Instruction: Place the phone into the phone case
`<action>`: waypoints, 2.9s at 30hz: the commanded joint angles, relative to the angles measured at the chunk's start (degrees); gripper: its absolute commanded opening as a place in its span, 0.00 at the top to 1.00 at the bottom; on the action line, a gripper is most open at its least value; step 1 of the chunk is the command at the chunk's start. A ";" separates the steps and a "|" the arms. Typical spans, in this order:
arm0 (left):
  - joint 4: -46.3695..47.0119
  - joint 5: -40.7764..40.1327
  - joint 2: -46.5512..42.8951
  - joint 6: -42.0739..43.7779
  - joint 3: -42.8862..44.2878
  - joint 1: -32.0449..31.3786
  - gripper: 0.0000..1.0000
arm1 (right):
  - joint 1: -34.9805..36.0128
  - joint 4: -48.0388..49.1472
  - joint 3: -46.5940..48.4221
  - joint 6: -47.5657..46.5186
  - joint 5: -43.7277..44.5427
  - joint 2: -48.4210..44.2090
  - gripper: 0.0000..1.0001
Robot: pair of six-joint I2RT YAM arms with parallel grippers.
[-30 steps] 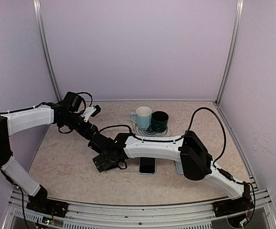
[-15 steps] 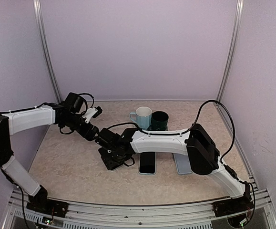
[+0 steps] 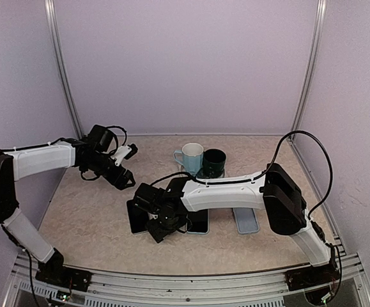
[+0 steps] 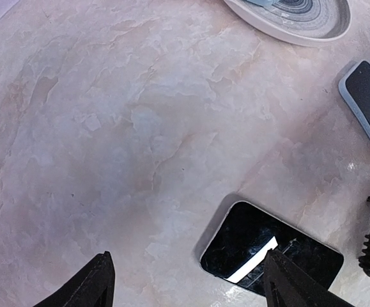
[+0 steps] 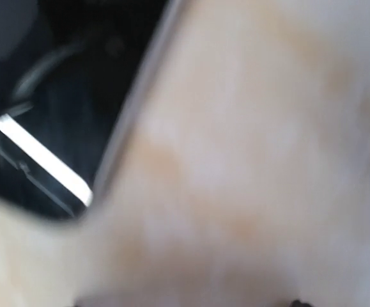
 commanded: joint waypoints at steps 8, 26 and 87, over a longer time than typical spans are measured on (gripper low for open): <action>-1.47 -4.28 9.81 5.81 -1.57 0.98 0.43 | 1.99 1.39 -5.93 1.93 0.42 -8.54 0.27; -16.74 18.34 16.47 8.87 -1.71 1.86 0.48 | 1.99 2.41 -9.42 2.14 5.05 -12.20 0.18; -11.57 4.60 -9.41 3.73 2.04 4.50 0.01 | 5.44 -6.20 10.26 4.57 0.31 5.87 0.01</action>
